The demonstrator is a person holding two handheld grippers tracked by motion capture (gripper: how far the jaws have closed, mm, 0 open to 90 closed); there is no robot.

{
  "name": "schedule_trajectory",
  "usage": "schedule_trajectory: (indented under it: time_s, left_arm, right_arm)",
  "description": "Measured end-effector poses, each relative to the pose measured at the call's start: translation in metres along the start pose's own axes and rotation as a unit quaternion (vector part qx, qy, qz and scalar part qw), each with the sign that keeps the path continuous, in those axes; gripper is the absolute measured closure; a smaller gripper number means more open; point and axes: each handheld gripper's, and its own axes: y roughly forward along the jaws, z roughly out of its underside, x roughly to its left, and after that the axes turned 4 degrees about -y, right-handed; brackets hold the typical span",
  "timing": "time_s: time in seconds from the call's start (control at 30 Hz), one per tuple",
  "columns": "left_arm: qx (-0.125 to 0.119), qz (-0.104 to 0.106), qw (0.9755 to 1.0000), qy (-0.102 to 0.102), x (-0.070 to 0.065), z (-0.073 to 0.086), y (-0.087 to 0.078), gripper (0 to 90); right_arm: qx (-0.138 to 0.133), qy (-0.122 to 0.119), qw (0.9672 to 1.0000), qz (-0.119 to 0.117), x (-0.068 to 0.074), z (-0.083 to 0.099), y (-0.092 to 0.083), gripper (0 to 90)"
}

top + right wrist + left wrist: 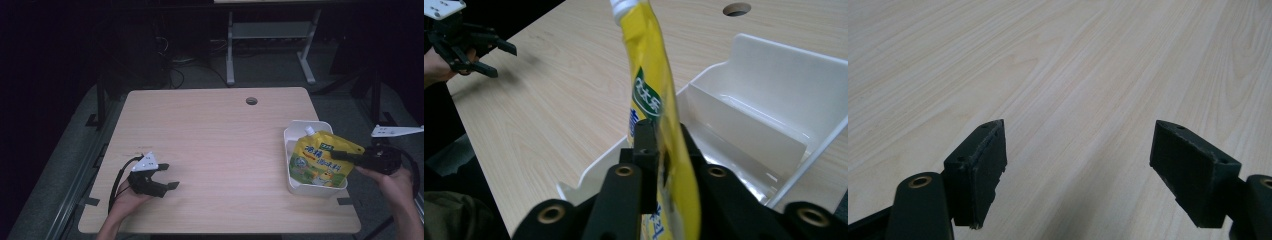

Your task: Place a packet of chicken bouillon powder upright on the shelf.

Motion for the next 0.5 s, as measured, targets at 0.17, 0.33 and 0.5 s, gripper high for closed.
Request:
schedule_trajectory:
  time_s: [0.17, 0.33, 0.5]
  left_arm:
    - [0.001, 0.000, 1.0000, 0.000, 0.000, 0.000, 0.000, 22.3]
    - [0.001, 0.001, 1.0000, 0.000, 0.000, 0.000, -0.001, 22.3]
    - [-0.001, 0.001, 1.0000, -0.001, 0.001, 0.000, -0.002, 22.2]
  right_arm:
    - [-0.003, 0.000, 1.0000, 0.005, 0.004, -0.008, -0.001, 69.4]
    - [-0.005, -0.005, 0.9999, 0.010, 0.007, -0.016, -0.001, 65.8]
    - [-0.011, -0.017, 0.9996, 0.020, 0.012, -0.029, 0.000, 62.6]
